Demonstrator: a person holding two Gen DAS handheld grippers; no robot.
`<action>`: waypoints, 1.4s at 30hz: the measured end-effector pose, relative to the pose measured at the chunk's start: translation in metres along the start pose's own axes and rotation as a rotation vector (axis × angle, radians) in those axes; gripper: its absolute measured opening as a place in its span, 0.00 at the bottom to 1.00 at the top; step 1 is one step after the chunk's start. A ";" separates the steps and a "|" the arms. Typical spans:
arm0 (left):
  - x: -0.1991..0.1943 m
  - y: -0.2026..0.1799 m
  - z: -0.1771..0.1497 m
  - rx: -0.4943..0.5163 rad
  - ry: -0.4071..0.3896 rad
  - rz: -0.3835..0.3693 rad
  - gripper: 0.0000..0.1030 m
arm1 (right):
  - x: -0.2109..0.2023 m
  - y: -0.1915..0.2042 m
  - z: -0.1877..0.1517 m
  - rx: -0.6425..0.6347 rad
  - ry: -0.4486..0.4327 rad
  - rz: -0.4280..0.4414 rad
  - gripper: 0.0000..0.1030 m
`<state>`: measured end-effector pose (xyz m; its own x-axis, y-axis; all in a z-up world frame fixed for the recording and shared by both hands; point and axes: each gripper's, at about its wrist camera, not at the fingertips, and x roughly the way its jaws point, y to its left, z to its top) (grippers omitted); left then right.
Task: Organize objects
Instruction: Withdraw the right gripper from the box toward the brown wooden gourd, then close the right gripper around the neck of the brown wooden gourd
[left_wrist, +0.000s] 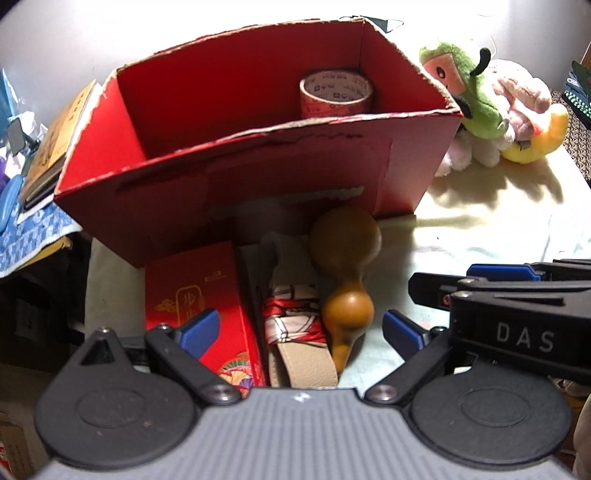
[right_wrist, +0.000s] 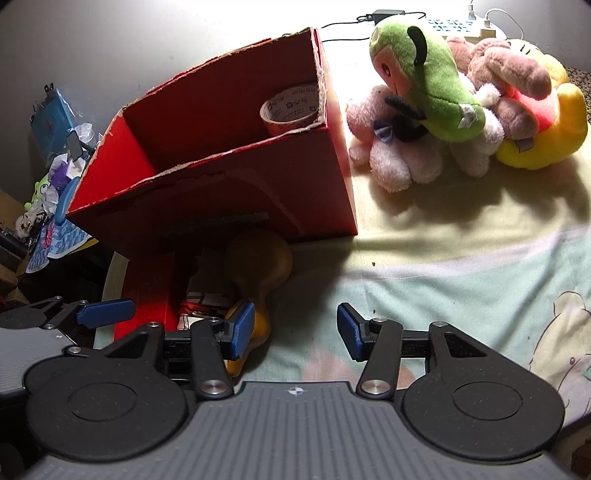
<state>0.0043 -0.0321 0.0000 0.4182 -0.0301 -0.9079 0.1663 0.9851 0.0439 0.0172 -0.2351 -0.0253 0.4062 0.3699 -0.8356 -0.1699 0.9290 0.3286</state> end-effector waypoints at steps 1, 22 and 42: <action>0.001 0.001 0.000 0.000 0.004 -0.002 0.93 | 0.001 0.000 0.000 0.001 0.004 0.001 0.51; 0.009 0.017 -0.014 -0.015 -0.025 -0.125 0.92 | 0.022 -0.014 0.000 0.099 0.048 0.077 0.51; 0.020 0.018 -0.005 -0.036 -0.084 -0.353 0.91 | 0.045 -0.021 0.022 0.149 0.059 0.209 0.51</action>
<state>0.0111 -0.0139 -0.0190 0.4127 -0.3820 -0.8269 0.2830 0.9167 -0.2822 0.0593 -0.2377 -0.0602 0.3220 0.5571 -0.7655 -0.1088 0.8250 0.5546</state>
